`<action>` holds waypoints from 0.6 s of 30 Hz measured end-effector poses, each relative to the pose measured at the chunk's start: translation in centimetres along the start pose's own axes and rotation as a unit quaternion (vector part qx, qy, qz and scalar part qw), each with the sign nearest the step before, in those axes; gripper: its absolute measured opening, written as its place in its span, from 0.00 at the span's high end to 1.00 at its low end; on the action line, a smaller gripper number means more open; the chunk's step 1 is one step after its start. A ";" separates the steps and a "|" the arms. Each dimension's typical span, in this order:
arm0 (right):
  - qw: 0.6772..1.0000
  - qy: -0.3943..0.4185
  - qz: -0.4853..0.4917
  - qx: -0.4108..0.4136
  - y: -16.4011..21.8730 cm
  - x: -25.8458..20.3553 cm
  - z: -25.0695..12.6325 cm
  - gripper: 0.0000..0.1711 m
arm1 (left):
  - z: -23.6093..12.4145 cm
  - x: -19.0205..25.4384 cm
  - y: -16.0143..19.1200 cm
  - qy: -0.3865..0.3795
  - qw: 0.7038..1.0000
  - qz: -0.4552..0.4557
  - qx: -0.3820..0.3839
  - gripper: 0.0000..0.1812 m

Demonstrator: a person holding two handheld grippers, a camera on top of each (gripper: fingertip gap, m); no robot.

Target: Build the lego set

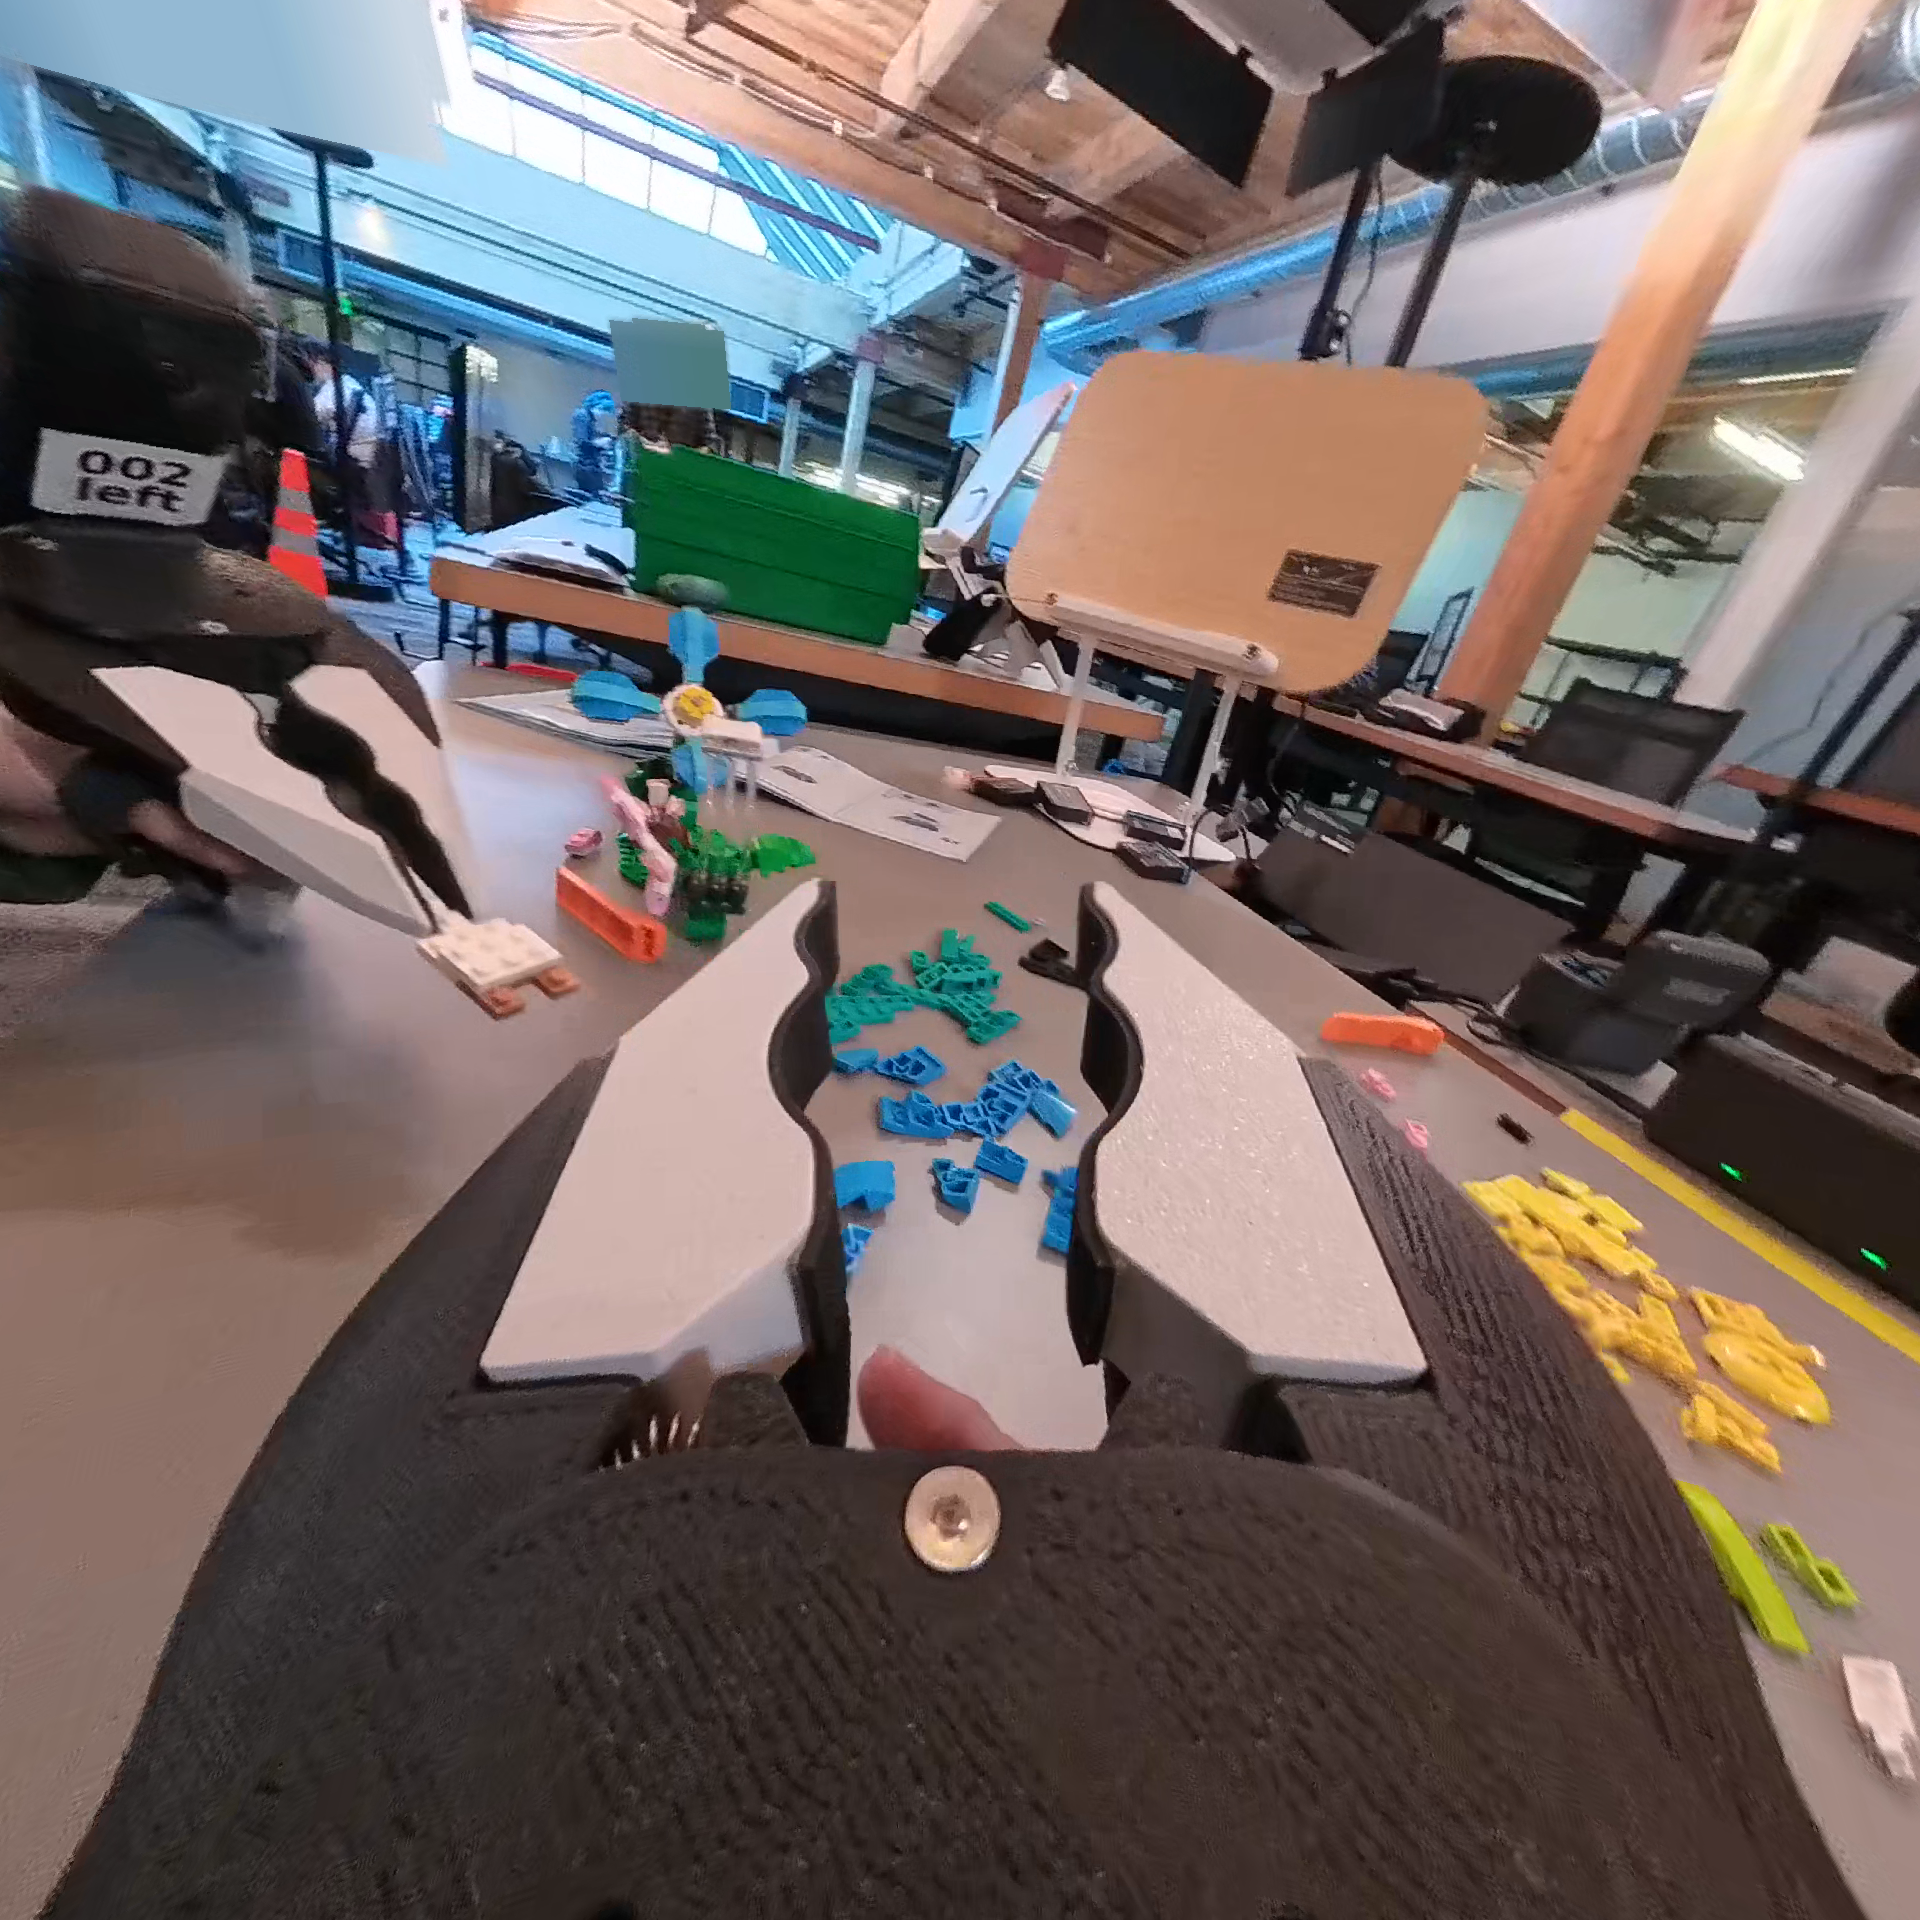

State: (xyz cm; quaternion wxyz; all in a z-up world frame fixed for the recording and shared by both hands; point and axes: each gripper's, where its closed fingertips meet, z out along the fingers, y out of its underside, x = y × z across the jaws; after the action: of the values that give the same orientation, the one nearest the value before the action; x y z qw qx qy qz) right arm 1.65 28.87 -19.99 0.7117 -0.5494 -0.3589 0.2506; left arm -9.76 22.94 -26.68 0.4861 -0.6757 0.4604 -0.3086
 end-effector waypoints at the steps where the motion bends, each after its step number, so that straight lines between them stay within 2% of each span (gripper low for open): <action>1: 1.000 0.006 0.001 -0.002 0.3 0.3 0.0 0.74 | -0.2 -0.1 -0.1 0.000 1.000 -0.003 0.002 0.97; 4: 1.000 0.022 0.001 0.002 0.3 1.1 -0.2 0.76 | -1.7 -0.5 -1.7 0.001 1.000 -0.014 0.021 0.97; 7: 0.999 0.040 -0.019 0.001 0.4 1.6 -0.3 0.79 | -5.0 -1.9 -4.2 -0.016 0.997 -0.044 0.068 0.97; 10: 0.998 0.054 -0.040 -0.005 0.6 2.0 -0.2 0.80 | -9.4 -4.7 -4.9 -0.086 0.987 -0.078 0.111 0.97; 14: 0.995 0.074 -0.066 -0.009 0.7 2.5 -0.1 0.81 | -15.0 -9.7 -2.0 -0.194 0.961 -0.141 0.140 0.97; 18: 0.993 0.085 -0.081 -0.019 0.9 2.8 0.0 0.81 | -18.2 -12.6 0.9 -0.187 0.932 -0.246 0.189 0.97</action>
State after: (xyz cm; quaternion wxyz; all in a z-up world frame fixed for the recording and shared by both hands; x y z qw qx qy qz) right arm 3.36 31.24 -20.24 0.7467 -0.5514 -0.3456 0.1378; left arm -30.61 27.66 -21.02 0.5908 -0.7089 0.1140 -0.3680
